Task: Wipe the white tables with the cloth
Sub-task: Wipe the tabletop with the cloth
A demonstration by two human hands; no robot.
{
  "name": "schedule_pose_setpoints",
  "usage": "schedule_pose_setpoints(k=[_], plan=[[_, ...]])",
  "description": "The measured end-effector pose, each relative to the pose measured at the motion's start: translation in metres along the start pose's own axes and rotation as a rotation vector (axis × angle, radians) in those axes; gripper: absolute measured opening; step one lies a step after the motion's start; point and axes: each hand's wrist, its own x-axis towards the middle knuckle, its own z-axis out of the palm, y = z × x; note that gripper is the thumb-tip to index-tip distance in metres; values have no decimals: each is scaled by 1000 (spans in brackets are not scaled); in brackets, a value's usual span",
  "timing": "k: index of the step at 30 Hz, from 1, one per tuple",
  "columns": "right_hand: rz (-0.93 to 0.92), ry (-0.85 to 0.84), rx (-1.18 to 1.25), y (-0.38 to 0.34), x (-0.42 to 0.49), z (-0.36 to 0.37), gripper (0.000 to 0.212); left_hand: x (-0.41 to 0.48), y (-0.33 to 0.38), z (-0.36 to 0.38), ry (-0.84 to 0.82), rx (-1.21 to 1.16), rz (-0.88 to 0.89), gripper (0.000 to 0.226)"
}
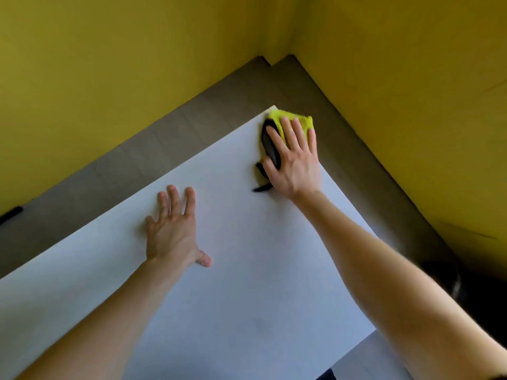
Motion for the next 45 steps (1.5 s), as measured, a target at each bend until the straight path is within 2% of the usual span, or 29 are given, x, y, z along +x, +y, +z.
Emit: schedule_pose_setpoints(k=[3, 5, 8, 10, 12, 14, 17, 20, 22, 24, 26, 30, 32, 34, 35, 37, 39, 40, 43, 45], plan=[[17, -24, 14, 33, -103, -12, 72, 1, 0, 0, 5, 17, -1, 181], [-23, -56, 4, 53, -141, -18, 71, 1, 0, -1, 14, 17, -2, 181], [-40, -88, -35, 61, -131, -19, 73, -1, -6, -2, 45, 2, 16, 180], [46, -71, -74, 52, -114, -16, 73, -7, -14, 2, 86, -28, 41, 174], [152, -29, -106, 27, -102, -10, 73, -18, -29, 14, 115, -96, 86, 165], [146, -20, -99, -24, -103, -1, 75, -38, -51, 33, 136, -123, 97, 161], [-201, -94, 17, -142, -137, 21, 80, -78, -95, 71, 142, -151, -27, 166], [-593, -276, 38, -237, -183, 42, 84, -115, -134, 105, 67, -189, -180, 172], [-732, -321, 11, -248, -187, 49, 84, -129, -145, 121, 8, -196, -222, 174], [-792, -311, 0, -218, -168, 50, 84, -133, -146, 129, -15, -204, -221, 176], [-684, -259, 13, -161, -137, 43, 82, -131, -144, 131, -13, -228, -220, 178], [-146, -149, -6, -52, -73, 14, 76, -131, -144, 134, 13, -229, -218, 177], [82, -97, -49, -53, -57, 14, 75, -131, -144, 134, 20, -227, -220, 177], [122, -63, -51, -104, -59, 27, 77, -130, -145, 134, 21, -233, -207, 176], [23, -59, -13, -141, -66, 35, 78, -131, -146, 134, 20, -235, -205, 176], [-321, -98, 53, -222, -87, 55, 79, -131, -147, 133, 17, -227, -211, 176], [-620, -233, 1, -291, -107, 65, 81, -131, -147, 132, 4, -235, -213, 176], [-698, -293, -18, -310, -111, 64, 81, -132, -145, 131, -7, -238, -221, 176], [-790, -340, -18, -291, -99, 62, 82, -131, -136, 120, -61, -197, -245, 174], [-715, -296, -2, -230, -81, 52, 81, -128, -126, 110, -94, -172, -244, 173]])
